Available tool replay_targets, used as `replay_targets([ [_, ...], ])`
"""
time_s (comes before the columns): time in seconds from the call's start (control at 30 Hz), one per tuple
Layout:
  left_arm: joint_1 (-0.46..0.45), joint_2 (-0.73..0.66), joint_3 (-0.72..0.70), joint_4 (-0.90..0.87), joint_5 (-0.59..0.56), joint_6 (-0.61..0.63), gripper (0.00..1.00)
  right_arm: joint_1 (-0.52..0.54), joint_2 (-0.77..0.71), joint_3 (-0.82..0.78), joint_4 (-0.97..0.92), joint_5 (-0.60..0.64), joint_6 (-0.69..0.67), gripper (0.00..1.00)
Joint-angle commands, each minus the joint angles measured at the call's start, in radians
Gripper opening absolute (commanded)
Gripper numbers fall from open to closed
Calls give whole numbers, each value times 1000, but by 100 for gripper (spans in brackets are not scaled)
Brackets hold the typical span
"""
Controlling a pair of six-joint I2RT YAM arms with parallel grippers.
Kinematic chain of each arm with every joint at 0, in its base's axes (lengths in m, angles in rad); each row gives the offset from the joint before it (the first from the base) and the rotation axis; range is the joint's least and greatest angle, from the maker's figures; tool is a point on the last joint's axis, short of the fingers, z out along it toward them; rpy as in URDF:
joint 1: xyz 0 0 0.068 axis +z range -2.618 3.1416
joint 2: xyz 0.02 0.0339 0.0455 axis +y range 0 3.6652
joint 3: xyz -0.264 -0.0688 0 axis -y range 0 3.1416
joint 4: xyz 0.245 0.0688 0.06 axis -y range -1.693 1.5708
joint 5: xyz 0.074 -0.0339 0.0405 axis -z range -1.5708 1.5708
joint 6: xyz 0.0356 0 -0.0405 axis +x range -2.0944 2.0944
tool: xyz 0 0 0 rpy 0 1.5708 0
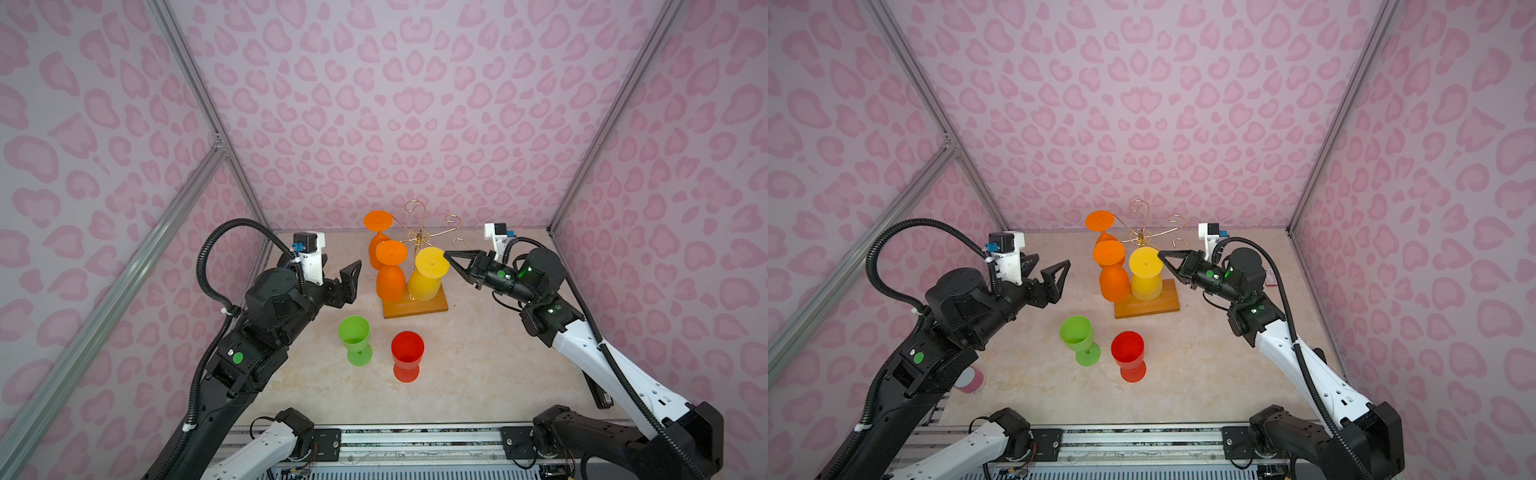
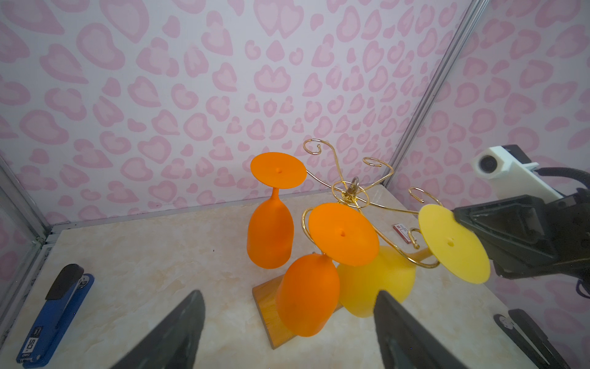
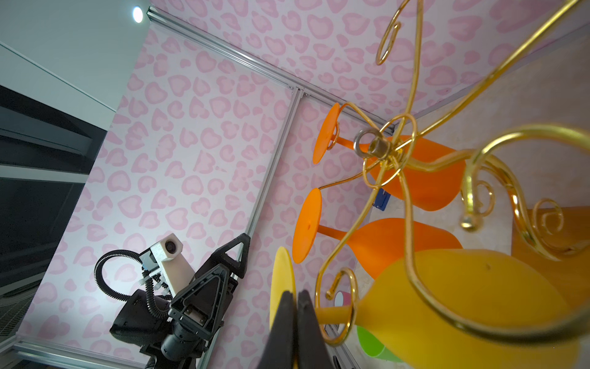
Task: Take the wine glass off the wine glass rack
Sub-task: Pick up the wine glass from the wine glass rack.
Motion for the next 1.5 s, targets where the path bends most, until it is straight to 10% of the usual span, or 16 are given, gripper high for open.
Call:
replay_targets([
  [0.0, 1, -7, -4, 28, 7, 2, 85, 8, 9, 9, 40, -5, -1, 0],
  [1.47, 12, -37, -41, 28, 13, 6, 85, -18, 20, 95, -166, 174, -23, 0],
])
